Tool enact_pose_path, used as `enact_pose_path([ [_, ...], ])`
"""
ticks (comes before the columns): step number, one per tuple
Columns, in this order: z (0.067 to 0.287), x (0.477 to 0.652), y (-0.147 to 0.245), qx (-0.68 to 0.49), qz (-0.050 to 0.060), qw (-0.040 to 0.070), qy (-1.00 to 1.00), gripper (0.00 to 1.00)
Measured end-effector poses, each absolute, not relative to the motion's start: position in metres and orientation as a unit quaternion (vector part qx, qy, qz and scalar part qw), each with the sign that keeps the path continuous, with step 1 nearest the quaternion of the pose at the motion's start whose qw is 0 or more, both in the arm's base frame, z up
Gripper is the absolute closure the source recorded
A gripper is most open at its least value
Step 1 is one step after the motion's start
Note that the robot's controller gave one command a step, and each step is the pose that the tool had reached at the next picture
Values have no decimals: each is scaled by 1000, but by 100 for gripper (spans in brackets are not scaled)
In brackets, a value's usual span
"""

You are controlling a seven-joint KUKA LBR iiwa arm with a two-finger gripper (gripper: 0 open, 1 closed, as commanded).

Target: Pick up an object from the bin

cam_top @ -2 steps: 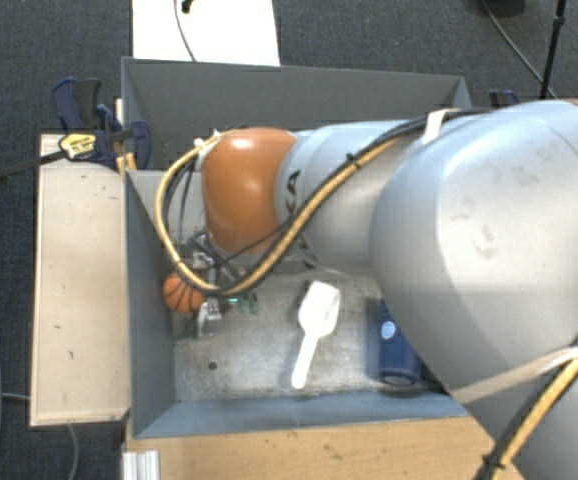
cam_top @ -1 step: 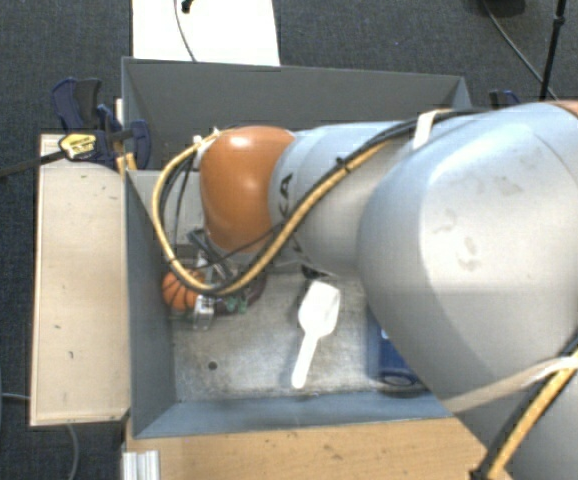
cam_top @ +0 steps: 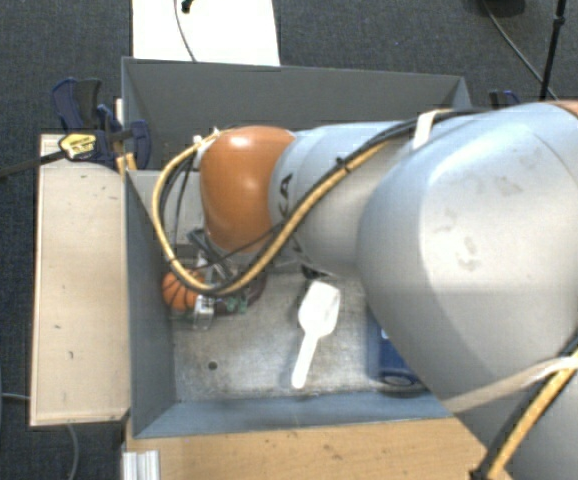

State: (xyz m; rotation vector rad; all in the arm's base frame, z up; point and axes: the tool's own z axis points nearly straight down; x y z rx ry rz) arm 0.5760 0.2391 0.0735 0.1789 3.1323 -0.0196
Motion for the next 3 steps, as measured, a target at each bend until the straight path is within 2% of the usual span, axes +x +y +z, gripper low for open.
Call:
enact_pose_path([
  [1,133,578,243,63,-1,-1,998,100],
  [2,172,581,245,63,2,4,998,100],
  [3,217,577,242,30,-1,-2,1000,100],
])
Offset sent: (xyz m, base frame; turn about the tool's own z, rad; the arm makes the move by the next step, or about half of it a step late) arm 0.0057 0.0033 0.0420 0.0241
